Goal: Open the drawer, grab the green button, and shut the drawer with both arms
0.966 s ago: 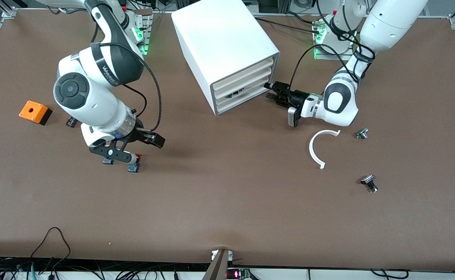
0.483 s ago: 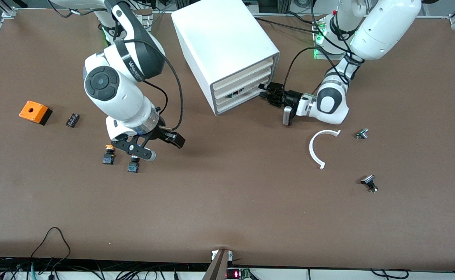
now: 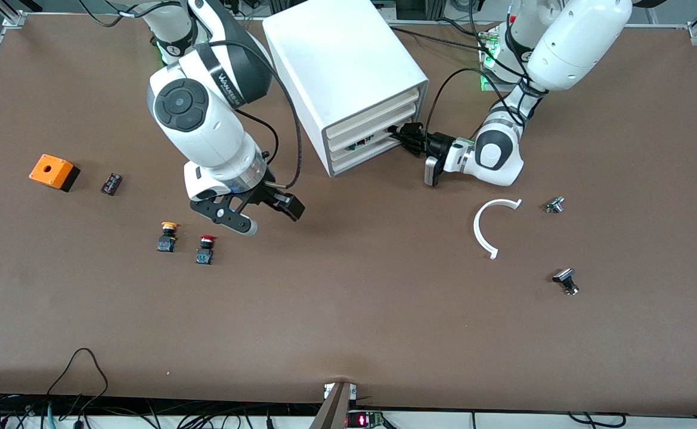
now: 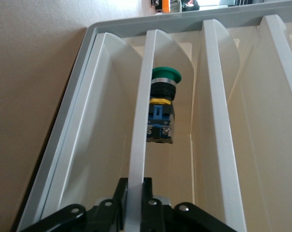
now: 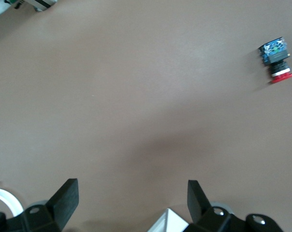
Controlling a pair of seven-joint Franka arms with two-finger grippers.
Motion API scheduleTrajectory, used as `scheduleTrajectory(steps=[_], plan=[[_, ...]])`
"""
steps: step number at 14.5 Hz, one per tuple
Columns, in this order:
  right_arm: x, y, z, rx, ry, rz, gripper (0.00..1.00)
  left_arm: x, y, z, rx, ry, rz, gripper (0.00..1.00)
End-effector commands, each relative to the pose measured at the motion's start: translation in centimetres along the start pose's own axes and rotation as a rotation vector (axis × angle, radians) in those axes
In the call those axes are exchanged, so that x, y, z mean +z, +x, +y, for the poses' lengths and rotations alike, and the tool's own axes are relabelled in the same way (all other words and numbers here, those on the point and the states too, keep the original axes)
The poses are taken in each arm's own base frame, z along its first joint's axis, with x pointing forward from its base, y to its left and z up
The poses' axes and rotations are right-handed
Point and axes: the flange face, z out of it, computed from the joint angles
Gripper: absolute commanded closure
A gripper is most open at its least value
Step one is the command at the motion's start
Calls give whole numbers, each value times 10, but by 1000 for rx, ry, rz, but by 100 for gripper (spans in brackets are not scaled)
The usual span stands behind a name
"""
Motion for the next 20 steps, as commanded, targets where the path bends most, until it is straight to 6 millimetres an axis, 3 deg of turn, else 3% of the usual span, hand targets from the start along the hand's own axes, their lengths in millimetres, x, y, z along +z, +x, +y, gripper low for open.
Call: scheduleTrajectory(steps=[1, 3, 5, 11, 12, 13, 14, 15, 17, 20], plan=[[-11, -3, -21, 34, 47, 9, 0, -3, 0, 0, 4, 12, 31, 100], [-15, -5, -26, 35, 73, 24, 0, -20, 11, 0, 4, 29, 59, 100], [-18, -5, -30, 44, 103, 39, 0, -49, 27, -2, -13, 66, 88, 100], [-16, -31, -55, 24, 173, 74, 0, -103, 70, 5, -67, 177, 86, 100], [-13, -37, -62, 27, 197, 81, 0, -107, 71, 5, -86, 179, 92, 83], [-9, -43, -67, 41, 216, 85, 0, -110, 74, 7, -86, 181, 98, 82], [-5, -48, -72, 59, 227, 88, 0, -116, 76, 8, -83, 183, 109, 66], [3, -60, -80, 73, 236, 78, 0, -122, 76, 8, -78, 185, 119, 1], [22, -78, -91, 101, 234, 56, 0, -137, 82, 22, -65, 214, 107, 0], [50, -118, -105, 135, 191, 13, 0, -171, 100, 77, -169, 335, 54, 0]])
